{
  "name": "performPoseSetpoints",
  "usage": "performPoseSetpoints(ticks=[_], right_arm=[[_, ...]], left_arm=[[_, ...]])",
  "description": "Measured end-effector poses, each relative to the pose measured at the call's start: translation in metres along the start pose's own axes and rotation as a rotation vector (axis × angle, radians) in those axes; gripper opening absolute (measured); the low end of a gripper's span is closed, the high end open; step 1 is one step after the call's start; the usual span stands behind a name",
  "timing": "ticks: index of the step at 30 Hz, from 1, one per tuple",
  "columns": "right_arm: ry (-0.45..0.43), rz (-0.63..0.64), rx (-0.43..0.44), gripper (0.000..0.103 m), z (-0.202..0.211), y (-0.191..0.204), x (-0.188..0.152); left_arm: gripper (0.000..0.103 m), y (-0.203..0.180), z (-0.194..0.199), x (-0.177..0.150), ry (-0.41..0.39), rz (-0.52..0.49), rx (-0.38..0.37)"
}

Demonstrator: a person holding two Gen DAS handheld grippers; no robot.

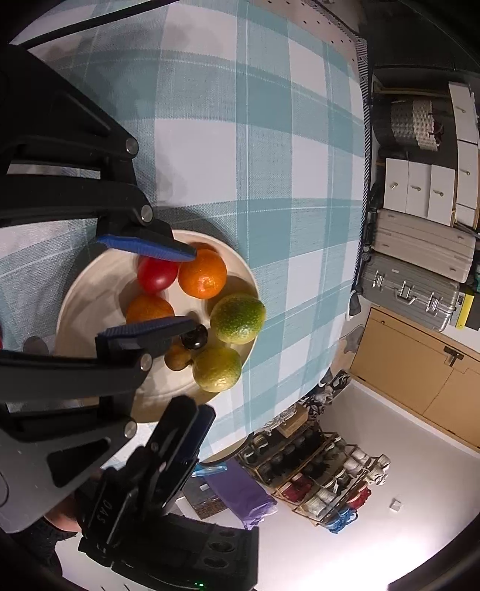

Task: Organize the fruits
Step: 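Withdraw both tools toward the last tomato and pear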

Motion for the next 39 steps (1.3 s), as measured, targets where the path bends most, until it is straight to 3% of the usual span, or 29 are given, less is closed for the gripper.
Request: performPoseSetpoints(ticks=[10, 13, 18, 22, 33, 39], right_arm=[[-0.046, -0.015, 0.005, 0.058, 0.035, 0.000, -0.005], [-0.073, -0.008, -0.009, 0.071, 0.047, 0.004, -0.008], [-0.110, 0.032, -0.052, 0.080, 0.065, 0.013, -0.015], [-0.131, 0.049, -0.069, 0.090, 0.076, 0.020, -0.020], [-0.124, 0.058, -0.066, 0.099, 0.098, 0.031, -0.043], [-0.129, 0.043, -0.053, 0.101, 0.105, 0.030, -0.052]], left_arm=[[0.029, -0.010, 0.038, -0.012, -0.039, -0.011, 0.060], [0.041, -0.018, 0.049, -0.020, -0.055, -0.021, 0.091], [0.054, -0.031, 0.066, -0.033, -0.080, -0.019, 0.149], [0.083, -0.038, 0.084, -0.045, -0.129, 0.008, 0.188], [0.087, -0.055, 0.114, -0.070, -0.153, 0.014, 0.264], [0.101, -0.057, 0.121, -0.081, -0.162, 0.022, 0.266]])
Point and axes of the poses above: each gripper's, at about its wrist camera, not at the fingertips, and z roughly against the way its jaws point, y to its left, x to its top, the point moved 4 cm from there along -z, roughly the way its jaws point, and after that the axes turned 9 degrees about -z, right-handed, at the moved point
